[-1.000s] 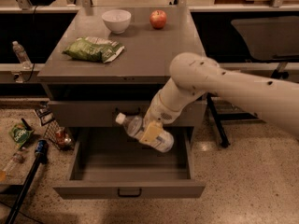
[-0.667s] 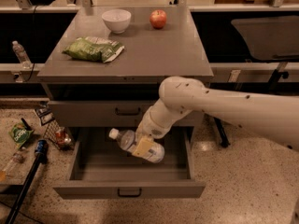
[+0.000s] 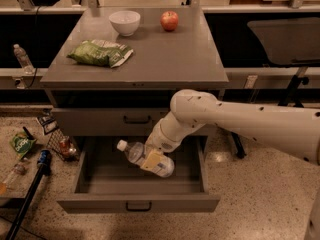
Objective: Place blue plastic bottle into middle drawer
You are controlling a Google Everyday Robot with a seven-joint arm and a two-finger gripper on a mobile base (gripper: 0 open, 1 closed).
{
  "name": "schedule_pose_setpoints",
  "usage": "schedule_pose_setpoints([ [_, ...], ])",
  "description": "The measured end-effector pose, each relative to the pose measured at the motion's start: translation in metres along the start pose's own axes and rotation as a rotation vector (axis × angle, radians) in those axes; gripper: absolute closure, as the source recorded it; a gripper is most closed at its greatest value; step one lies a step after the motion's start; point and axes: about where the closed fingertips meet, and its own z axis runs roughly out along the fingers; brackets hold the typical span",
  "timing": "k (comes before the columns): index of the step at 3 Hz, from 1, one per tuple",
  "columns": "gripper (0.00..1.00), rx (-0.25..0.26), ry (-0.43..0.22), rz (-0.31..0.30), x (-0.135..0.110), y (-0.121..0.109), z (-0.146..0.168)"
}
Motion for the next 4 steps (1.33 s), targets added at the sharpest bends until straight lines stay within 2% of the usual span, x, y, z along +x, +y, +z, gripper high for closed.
schedule_pose_setpoints([
  [1,1.0,-0.024,-0.034,0.033,0.014,0.004,0.043],
  [2,1.0,-0.009,-0.038,-0.012,0.016,-0.003,0.076],
  [3,1.0,0.013,-0.043,-0.089,0.005,-0.014,0.099],
  [4,1.0,0.01,-0.055,-0.095,-0.001,-0.021,0.128],
])
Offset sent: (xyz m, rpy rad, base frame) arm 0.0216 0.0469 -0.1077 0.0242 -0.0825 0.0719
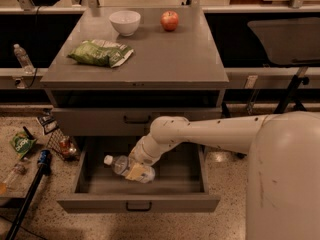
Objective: Place blue plastic bottle into middle drawer
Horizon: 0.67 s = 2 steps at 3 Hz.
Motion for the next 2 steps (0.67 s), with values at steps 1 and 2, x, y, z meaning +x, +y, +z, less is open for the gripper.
schedule_pose_setpoints([
  [1,0.74,-0.007,0.016,0.012,0.005,-0.005,0.046],
  [2,0.51,-0.019,0.038,-0.01,0.005,-0.006,0.069],
])
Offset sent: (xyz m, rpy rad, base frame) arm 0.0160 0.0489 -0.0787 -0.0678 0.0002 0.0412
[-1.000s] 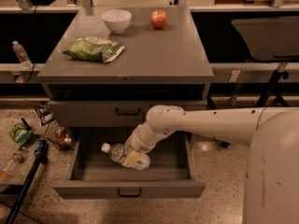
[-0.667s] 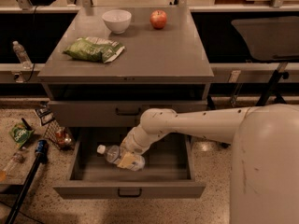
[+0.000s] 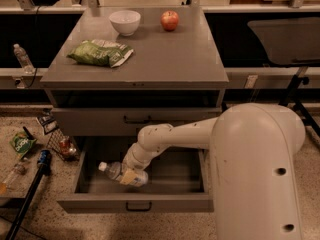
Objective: Place blue plastic bottle into middle drawer
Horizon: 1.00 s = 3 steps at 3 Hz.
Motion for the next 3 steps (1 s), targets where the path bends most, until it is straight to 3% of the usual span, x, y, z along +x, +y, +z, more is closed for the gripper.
schedule_pose_setpoints([
  [2,0.04,-0.023,0.025,-0.002,0.002,0.0,0.018],
  [3,0.0,-0.021,0.016,0.023,0.01,0.001,0.01],
])
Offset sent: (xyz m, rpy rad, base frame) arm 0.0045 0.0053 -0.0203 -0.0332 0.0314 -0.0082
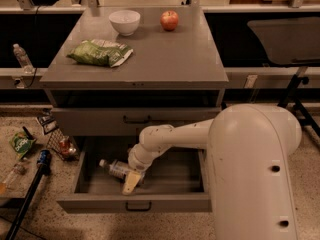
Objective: Place blue plastic bottle into middle drawer
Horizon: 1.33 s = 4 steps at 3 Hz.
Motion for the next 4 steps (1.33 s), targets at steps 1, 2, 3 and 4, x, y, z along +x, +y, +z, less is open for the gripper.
schedule_pose_setpoints([
  [1,0.18,0.06,-0.053,0.122,0.02,0.005,-0.034],
  [2,0.49,0.177,-0.156,0.251,0.053,0.02,-0.106],
  [3,0.72,0.276,-0.19,0.33,0.086,0.032,-0.168],
  [4,0.62,0.297,-0.188,0.364,0.106,0.035,-0.177],
])
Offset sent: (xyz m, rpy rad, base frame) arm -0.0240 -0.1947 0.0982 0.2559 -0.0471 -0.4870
